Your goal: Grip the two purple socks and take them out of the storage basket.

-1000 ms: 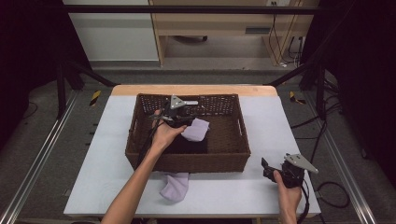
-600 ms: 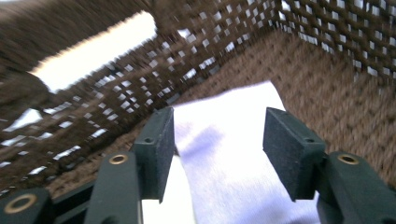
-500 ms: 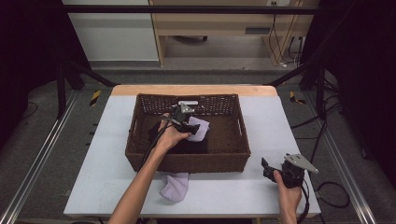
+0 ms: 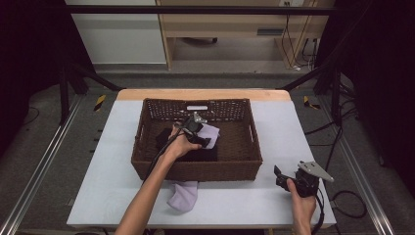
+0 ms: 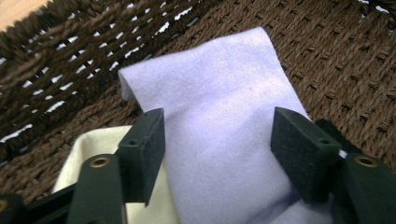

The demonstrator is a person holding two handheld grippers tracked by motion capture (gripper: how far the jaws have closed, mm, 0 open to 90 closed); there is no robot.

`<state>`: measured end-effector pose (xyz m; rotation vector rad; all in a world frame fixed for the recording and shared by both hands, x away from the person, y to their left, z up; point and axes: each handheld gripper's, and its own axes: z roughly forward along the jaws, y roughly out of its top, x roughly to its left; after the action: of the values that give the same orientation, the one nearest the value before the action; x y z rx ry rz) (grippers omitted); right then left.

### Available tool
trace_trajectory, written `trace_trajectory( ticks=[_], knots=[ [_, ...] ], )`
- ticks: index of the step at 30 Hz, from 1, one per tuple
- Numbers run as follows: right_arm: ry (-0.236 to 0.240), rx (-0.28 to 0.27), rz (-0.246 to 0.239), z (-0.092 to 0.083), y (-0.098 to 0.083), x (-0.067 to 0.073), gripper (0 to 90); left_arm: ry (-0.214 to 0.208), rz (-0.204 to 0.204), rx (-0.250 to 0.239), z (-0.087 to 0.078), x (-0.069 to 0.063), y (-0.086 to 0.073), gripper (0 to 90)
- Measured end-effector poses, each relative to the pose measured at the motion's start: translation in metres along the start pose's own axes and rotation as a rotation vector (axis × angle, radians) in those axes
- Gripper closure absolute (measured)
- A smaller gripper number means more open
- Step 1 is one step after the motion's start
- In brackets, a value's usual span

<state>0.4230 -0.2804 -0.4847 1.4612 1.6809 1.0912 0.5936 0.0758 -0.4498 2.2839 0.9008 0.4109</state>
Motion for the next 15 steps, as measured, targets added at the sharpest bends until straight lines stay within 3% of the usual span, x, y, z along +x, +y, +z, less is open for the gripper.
trace_trajectory(
  ticks=[7,12,15],
  knots=[
    [0.002,0.000,0.001,-0.0002,0.0000,0.0001,5.0,-0.052,0.017,0.026,0.0002,-0.0038,-0.0006,60.7],
    [0.001,-0.001,0.000,-0.0002,0.0000,0.0002,5.0,-0.056,0.031,0.030,-0.0042,-0.0041,0.0015,71.8],
    [0.001,-0.001,-0.001,-0.0004,-0.0001,0.0000,5.1,-0.050,0.036,0.026,-0.0094,-0.0029,0.0040,83.7]
  ],
)
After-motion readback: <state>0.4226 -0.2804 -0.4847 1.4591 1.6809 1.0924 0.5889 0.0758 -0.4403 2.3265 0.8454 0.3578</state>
